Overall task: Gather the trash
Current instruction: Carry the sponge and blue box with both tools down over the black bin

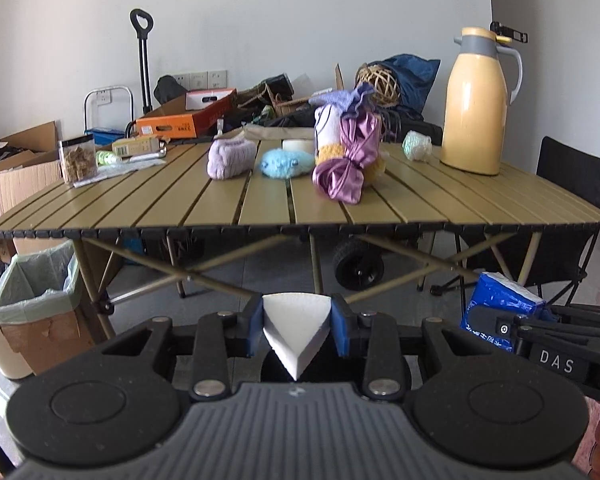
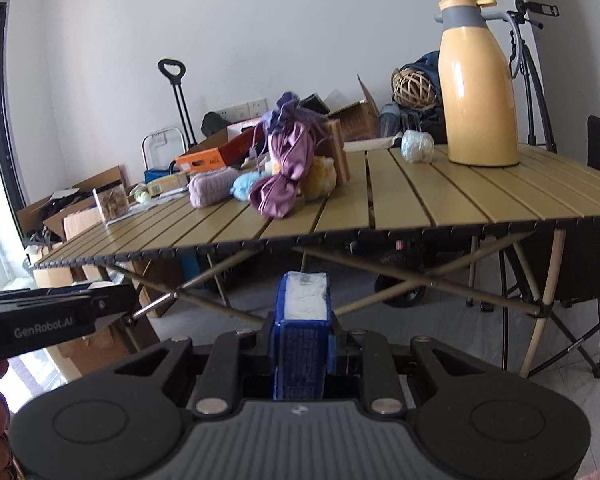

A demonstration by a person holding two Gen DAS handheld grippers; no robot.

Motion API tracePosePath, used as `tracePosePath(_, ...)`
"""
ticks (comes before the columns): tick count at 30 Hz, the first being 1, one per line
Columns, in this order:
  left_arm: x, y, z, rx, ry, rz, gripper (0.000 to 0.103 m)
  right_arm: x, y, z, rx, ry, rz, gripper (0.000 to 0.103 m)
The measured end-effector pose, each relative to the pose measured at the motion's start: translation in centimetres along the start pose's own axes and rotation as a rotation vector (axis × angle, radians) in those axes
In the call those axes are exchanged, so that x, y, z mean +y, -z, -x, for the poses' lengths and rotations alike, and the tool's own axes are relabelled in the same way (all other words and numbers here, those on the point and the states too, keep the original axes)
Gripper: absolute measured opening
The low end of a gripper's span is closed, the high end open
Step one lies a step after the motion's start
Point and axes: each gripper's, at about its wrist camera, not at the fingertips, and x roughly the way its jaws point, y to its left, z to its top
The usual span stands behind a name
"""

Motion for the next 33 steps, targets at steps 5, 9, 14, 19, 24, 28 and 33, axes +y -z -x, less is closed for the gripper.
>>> tracePosePath(5, 0.3, 1.7, -0.3, 0.054, -0.007, 0.009, 0.035, 0.2, 1.4, -0.1, 0.057, -0.013, 0.001, 0.021)
tracePosePath(9, 0.5, 2.7, -0.6, 0.089, -0.012, 0.014, 0.034, 0.4, 2.6, -0.3, 0.102, -0.009, 0.003, 0.021)
tracePosePath(14, 0.8, 4.0, -1.3, 0.136, -0.016, 0.021, 0.035, 0.4, 4.0, -0.8, 0.154, -0.008, 0.0, 0.021)
tracePosePath(19, 1.2, 5.9, -2.7, 0.209, -0.027, 0.023, 0.034, 0.4, 5.3, -1.6, 0.21, -0.002, 0.017, 0.021)
tracePosePath(24, 2.0, 7.5, -4.2, 0.271, -0.05, 0.024, 0.034, 0.0, 6.5, -3.0, 0.281, 0.017, 0.017, 0.021)
tracePosePath(28, 2.4, 8.6, -5.5, 0.319, -0.065, 0.024, 0.034, -0.2, 7.3, -4.0, 0.325, 0.029, 0.012, 0.021)
tracePosePath(33, 2.9, 8.9, -6.2, 0.338, -0.058, 0.029, 0.033, -0.3, 7.6, -5.0, 0.35, 0.028, 0.012, 0.021)
